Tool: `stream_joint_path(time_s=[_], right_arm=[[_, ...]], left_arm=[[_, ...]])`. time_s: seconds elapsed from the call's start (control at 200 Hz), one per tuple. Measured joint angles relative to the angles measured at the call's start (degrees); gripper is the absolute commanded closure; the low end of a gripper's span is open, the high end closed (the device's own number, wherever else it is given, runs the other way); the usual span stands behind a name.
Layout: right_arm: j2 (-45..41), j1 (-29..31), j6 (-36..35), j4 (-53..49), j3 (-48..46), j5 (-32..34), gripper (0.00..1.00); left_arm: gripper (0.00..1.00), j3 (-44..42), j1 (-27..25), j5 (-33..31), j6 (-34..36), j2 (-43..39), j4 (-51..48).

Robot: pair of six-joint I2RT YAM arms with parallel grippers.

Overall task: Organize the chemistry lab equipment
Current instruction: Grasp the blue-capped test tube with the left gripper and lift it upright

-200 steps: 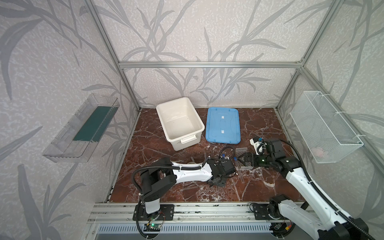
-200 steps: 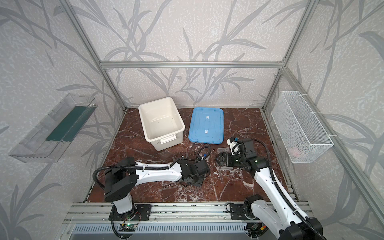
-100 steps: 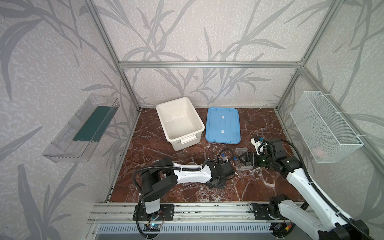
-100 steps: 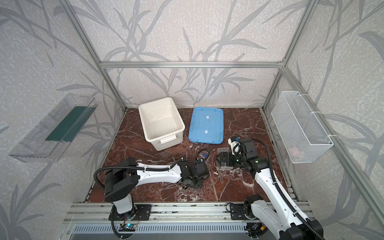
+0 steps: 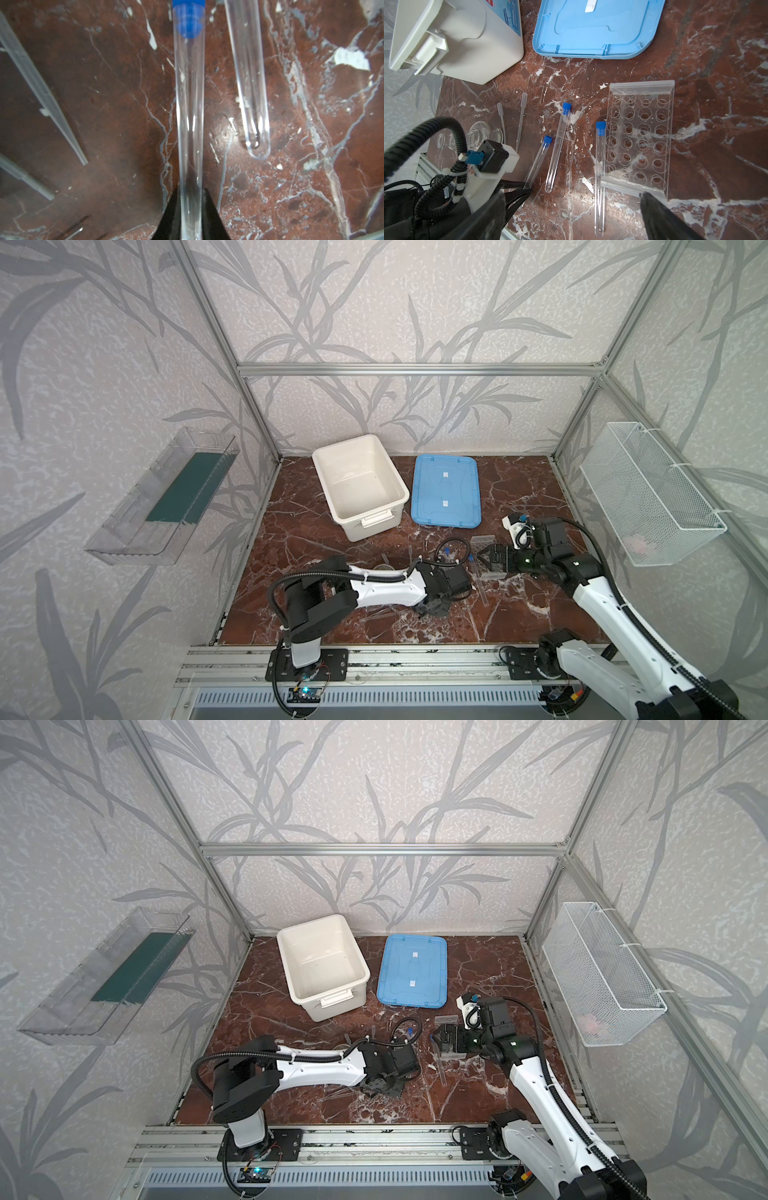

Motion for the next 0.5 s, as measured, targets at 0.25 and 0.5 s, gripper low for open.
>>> stream_joint_path(time_s=[0.25, 0.5], right_arm=[[0.44, 0.00, 0.24, 1.38, 0.00, -3.43, 0.00], [3.21, 1.84, 2.54, 5.95, 0.00, -9.90, 0.05]], left_arm=[[0.87, -5.97, 0.02, -2.97, 1.20, -8.11, 5.35], [0.87, -14.03, 0.11, -4.74, 6.93, -17.64, 18.23]])
